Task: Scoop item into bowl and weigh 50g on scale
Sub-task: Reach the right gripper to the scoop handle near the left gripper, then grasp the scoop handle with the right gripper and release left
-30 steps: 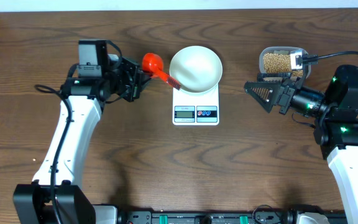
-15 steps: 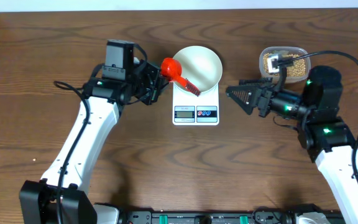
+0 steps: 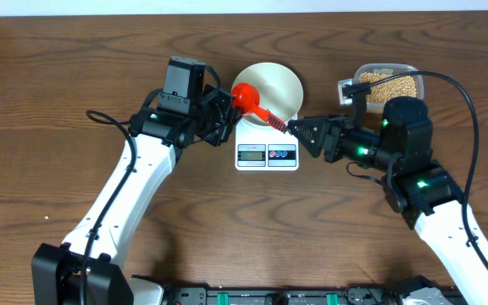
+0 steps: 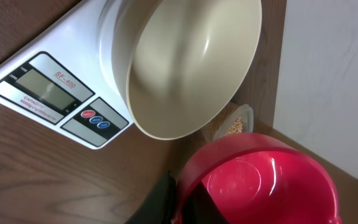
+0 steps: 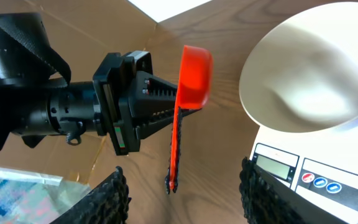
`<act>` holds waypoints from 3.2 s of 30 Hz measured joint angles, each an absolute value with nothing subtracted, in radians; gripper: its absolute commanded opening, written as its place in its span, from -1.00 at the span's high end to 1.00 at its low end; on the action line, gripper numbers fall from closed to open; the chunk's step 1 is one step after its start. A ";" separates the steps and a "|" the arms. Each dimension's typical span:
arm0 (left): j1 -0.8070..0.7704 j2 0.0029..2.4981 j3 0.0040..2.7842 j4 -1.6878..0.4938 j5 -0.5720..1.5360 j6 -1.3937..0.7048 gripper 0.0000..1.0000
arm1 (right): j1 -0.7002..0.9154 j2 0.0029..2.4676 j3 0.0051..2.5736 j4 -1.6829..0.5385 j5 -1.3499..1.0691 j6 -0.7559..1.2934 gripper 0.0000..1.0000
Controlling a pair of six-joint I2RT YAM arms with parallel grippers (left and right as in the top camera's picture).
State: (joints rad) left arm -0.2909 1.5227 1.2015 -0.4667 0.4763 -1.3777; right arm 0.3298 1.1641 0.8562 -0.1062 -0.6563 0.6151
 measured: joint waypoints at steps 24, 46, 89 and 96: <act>-0.291 1.523 1.201 -0.498 0.549 -1.411 0.85 | 0.437 1.248 0.857 0.003 -0.582 0.634 0.28; -0.331 1.523 1.201 -0.514 0.547 -1.411 0.86 | 0.445 1.248 0.857 0.011 -0.567 0.636 0.56; -0.330 1.523 1.201 -0.516 0.544 -1.417 -0.32 | 0.472 1.251 0.857 -0.003 -0.505 0.640 0.98; -0.330 1.523 1.201 -0.516 0.543 -1.398 -0.45 | 0.423 1.251 0.857 -0.002 -0.474 0.639 0.98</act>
State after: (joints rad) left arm -0.3302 1.5227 1.2015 -0.5159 0.5434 -1.3975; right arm 0.4229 1.2507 0.8566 -0.0025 -0.4736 0.6392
